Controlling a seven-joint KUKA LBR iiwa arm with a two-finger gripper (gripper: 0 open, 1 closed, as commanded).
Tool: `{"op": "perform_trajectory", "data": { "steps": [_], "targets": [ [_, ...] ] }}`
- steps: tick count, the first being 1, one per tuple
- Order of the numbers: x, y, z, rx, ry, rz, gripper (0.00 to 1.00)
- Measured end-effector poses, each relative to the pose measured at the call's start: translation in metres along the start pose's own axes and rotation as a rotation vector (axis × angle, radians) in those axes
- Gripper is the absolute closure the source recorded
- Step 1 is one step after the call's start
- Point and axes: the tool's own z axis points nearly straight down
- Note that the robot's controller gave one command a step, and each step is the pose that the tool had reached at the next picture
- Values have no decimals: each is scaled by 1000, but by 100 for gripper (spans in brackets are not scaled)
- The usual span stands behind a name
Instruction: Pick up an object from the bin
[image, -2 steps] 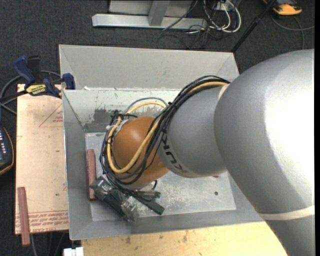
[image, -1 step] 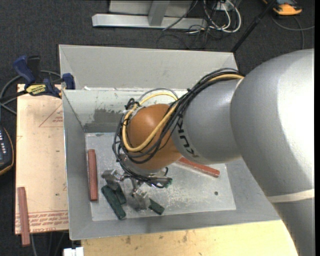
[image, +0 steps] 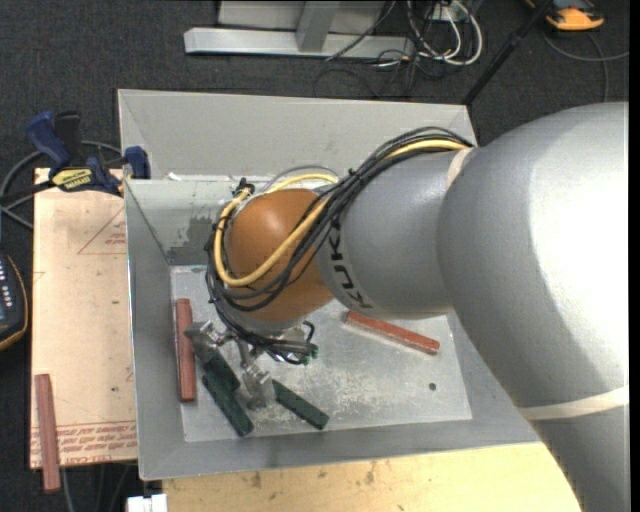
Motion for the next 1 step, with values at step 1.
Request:
{"op": "perform_trajectory", "data": {
  "steps": [1],
  "targets": [
    [14,-88,10,4,1,220,0]
  ]
}}
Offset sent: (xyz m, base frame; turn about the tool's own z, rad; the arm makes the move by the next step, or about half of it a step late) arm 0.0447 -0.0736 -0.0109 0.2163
